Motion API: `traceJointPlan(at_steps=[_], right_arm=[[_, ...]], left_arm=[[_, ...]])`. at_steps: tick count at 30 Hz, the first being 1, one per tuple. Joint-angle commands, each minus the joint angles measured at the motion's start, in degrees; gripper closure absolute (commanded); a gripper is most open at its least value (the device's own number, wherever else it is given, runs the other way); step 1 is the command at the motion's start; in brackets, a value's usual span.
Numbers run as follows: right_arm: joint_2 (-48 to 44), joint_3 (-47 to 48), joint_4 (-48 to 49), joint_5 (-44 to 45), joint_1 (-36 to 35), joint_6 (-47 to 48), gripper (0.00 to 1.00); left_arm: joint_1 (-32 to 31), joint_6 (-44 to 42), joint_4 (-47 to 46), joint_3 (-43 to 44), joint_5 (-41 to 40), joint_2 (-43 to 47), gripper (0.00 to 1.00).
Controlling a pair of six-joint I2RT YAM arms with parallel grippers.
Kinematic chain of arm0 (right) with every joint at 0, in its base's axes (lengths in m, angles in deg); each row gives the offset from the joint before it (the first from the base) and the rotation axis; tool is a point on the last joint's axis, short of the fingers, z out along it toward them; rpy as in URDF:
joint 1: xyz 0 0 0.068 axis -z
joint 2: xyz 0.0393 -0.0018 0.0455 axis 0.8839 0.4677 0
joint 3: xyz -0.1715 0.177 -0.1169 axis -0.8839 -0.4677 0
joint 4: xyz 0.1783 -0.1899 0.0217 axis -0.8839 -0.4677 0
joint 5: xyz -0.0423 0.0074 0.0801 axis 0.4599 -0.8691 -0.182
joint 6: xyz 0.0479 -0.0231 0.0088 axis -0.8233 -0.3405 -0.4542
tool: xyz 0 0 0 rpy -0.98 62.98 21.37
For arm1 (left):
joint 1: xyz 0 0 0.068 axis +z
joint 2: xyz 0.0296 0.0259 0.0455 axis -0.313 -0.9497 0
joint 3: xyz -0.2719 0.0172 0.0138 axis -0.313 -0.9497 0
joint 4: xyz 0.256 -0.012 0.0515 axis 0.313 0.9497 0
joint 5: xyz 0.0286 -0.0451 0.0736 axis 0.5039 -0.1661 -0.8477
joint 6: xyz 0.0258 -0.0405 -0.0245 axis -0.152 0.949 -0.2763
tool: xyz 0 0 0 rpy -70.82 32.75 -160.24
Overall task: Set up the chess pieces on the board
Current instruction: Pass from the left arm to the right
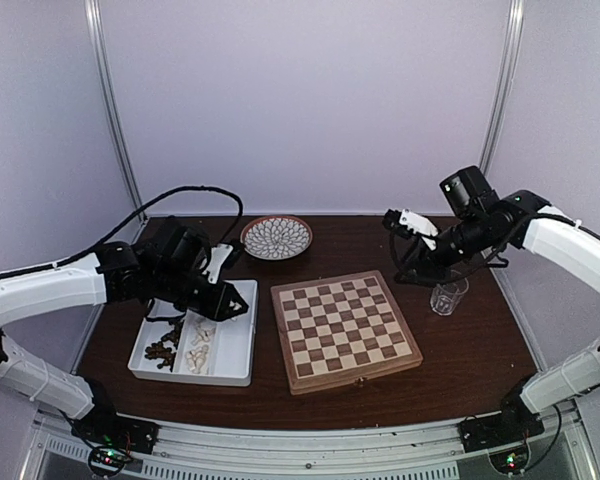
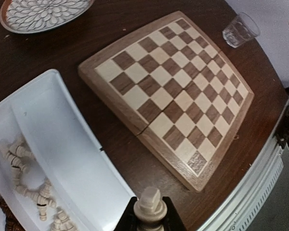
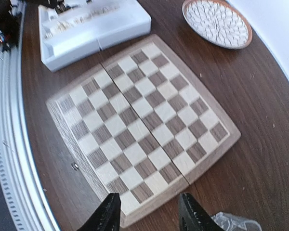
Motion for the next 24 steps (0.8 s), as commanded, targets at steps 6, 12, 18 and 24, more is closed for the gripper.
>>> traceJointPlan(at_steps=[6, 12, 18, 24], right_arm=[[12.2, 14.7, -0.3, -24.3, -1.9, -16.6, 0.55], [16.1, 17.9, 1.1, -34.7, -4.7, -22.4, 0.52], [16.9, 17.2, 4.8, -39.1, -7.4, -27.4, 0.50], [18.5, 17.5, 6.3, -40.2, -10.1, -29.3, 0.53]], left_arm=[[-8.8, -10.0, -11.3, 7.7, 15.0, -5.5, 0.93], [-11.6, -10.4, -12.5, 11.8, 17.7, -8.7, 0.91], [-12.2, -10.0, -13.0, 13.6, 20.2, -10.1, 0.90], [-13.1, -9.5, -13.3, 15.1, 20.8, -11.2, 0.90]])
